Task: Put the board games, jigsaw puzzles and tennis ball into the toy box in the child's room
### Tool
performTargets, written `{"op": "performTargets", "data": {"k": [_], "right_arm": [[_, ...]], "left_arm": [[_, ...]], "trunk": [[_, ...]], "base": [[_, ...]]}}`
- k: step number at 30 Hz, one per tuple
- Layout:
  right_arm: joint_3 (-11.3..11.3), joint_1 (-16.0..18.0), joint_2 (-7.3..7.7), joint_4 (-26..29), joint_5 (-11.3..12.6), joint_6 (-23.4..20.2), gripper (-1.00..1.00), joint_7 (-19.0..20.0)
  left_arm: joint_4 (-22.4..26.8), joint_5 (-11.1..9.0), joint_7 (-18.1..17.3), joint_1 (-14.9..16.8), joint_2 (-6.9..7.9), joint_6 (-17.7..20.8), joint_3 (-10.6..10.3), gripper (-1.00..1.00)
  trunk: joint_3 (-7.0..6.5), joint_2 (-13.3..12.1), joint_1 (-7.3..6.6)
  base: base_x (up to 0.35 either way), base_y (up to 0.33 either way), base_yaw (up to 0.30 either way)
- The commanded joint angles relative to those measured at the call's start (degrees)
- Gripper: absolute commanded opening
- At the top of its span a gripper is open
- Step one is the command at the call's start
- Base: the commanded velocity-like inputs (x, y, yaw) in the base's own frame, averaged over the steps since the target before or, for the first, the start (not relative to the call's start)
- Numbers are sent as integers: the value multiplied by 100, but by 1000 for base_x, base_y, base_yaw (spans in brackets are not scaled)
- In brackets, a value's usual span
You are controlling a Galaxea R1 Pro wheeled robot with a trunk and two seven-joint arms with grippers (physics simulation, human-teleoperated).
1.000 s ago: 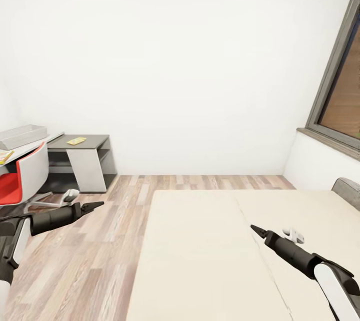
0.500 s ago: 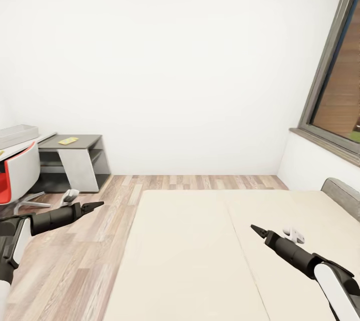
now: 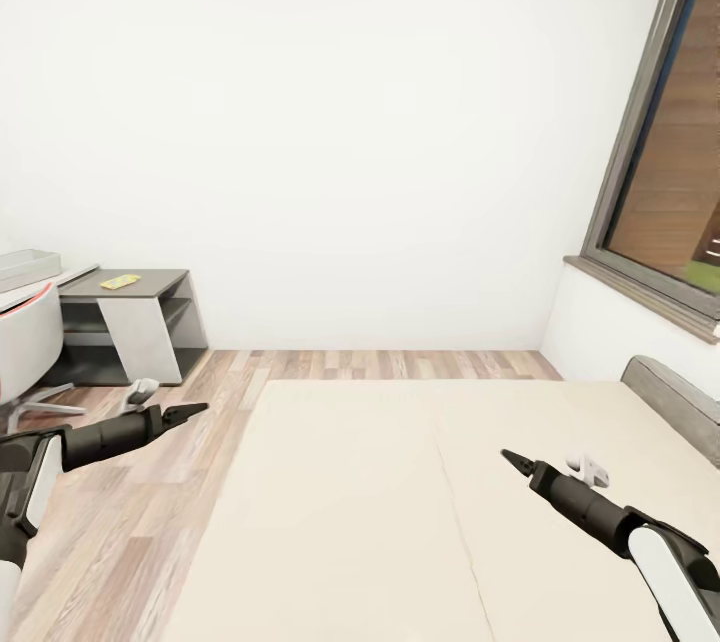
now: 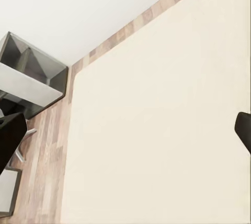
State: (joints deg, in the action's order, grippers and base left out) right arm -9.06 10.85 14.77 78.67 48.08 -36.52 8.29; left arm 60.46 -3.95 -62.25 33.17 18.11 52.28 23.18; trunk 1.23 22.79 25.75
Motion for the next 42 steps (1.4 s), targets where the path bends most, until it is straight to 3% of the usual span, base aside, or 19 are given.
{"op": "performTargets", "data": {"k": [1,30,42], "right_arm": [[-12,5,0,-2,-5,-30,100,24],[-34,8,0,-10,58,-51,100,24],[-34,10,0,-10,57,-55,100,24]], "left_arm": [[5,-17,-3,6,0,45,1,100],[8,-18,-6,5,0,45,2,100],[7,-18,-6,6,0,45,2,100]], "trunk": [[13,13,4],[44,13,4],[133,13,4]], "base": [[0,-304,0],[0,-304,0],[0,-304,0]]}}
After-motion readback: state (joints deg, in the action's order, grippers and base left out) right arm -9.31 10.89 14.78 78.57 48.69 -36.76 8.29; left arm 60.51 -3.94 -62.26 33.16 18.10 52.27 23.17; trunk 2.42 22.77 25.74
